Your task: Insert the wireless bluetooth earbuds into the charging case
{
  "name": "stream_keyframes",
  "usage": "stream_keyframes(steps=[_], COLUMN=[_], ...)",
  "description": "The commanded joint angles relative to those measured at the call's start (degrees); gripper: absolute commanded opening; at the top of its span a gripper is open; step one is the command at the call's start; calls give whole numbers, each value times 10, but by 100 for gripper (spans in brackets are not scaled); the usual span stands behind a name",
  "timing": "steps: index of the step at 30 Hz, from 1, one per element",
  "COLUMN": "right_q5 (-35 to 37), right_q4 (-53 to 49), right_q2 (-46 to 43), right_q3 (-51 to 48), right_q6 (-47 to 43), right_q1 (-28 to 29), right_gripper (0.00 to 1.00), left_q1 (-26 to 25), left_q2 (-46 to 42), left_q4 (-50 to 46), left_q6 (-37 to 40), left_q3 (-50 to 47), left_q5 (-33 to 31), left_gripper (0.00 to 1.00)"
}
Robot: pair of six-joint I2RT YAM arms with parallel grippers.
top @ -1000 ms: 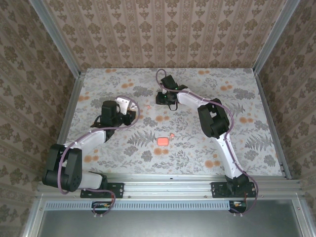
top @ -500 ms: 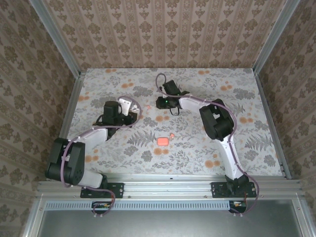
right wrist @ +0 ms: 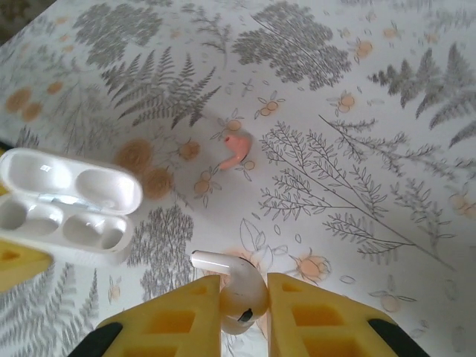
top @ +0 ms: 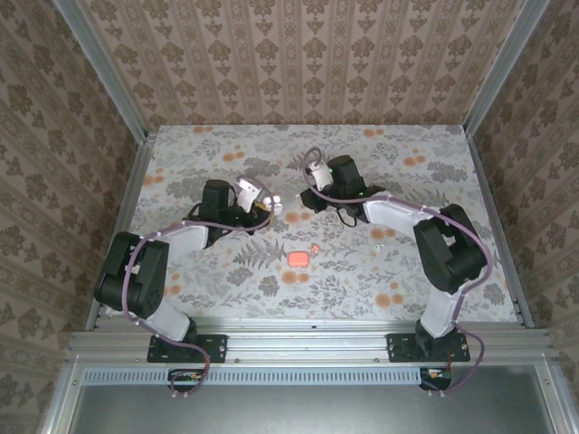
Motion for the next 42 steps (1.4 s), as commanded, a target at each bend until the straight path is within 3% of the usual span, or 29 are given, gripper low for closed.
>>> stream_keyframes(steps=[1, 9, 16, 42], right_q5=[-40, -62, -4, 13], right_q4=[25, 7, 15, 97], right_q2=[-62, -154, -167, -140], right_q3=[-39, -102, -119, -138], right_q6=[-133, -342, -460, -470], right_q1=[-2, 3, 47, 82], right_gripper=[19, 18, 18, 18], left_q1=[-5, -25, -43, -50], left_q2=[15, 31, 26, 11], left_q4=[18, -34, -79, -31], left_q6=[42, 122, 177, 144], left_q3=[17, 52, 69, 66], left_q5=[88, 139, 155, 179], left_gripper=[8, 8, 8, 8])
